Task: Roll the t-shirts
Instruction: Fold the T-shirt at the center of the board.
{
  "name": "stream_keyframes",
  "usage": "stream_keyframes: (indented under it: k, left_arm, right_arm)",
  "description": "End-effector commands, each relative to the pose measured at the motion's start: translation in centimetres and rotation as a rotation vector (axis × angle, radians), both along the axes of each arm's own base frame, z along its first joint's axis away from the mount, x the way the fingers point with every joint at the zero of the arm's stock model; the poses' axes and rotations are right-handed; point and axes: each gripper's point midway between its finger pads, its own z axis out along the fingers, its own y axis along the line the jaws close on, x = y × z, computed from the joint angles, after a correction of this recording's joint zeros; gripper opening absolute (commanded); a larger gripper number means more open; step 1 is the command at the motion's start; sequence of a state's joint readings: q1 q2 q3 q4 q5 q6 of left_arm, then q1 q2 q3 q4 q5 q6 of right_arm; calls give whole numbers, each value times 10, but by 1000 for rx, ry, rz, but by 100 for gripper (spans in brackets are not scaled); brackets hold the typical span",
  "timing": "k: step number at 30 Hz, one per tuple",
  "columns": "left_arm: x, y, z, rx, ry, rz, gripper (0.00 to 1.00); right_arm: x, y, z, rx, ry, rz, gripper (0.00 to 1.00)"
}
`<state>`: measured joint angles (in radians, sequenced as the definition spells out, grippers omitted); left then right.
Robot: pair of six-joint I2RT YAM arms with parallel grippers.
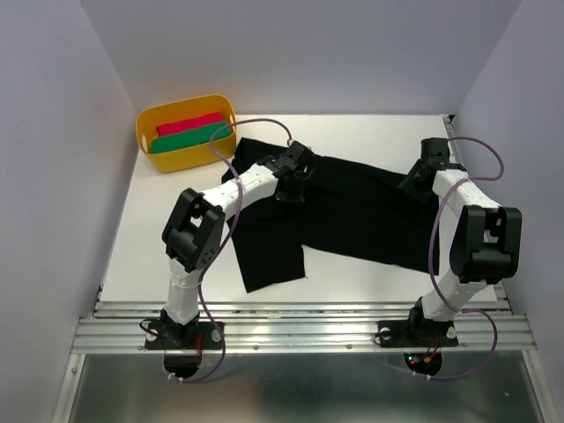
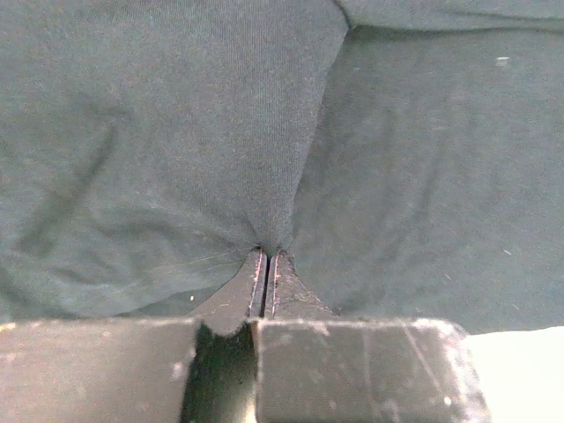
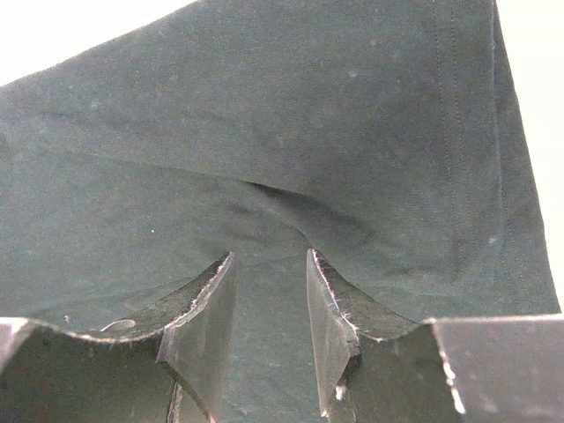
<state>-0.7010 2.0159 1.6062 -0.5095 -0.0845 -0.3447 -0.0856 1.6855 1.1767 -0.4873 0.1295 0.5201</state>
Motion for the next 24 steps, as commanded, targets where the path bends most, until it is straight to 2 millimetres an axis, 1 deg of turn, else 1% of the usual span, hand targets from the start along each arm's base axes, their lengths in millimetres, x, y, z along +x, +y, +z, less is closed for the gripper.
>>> stream_keyframes:
  k: [1,9,14,19,24]
  left_arm:
    - [-10,0,38,-40,-35,-30,0]
    - [-18,4,35,-31,-17,-56,0]
    - [-25,14,30,6,-10,-95,0]
    - [-32,15,23,19,12,-130,0]
    - [-32,15,21,21,15,-132,0]
  right_arm:
    - [-1,-6,3,-22,-10,-13,43]
    - [-4,-9,-1,-38,4,-18,43]
    - [-5,-10,-4,-45,11,-20,43]
    - [-7,-10,-9,-43,27,-19,43]
    - [-7,-11,-12,-48,34,-17,43]
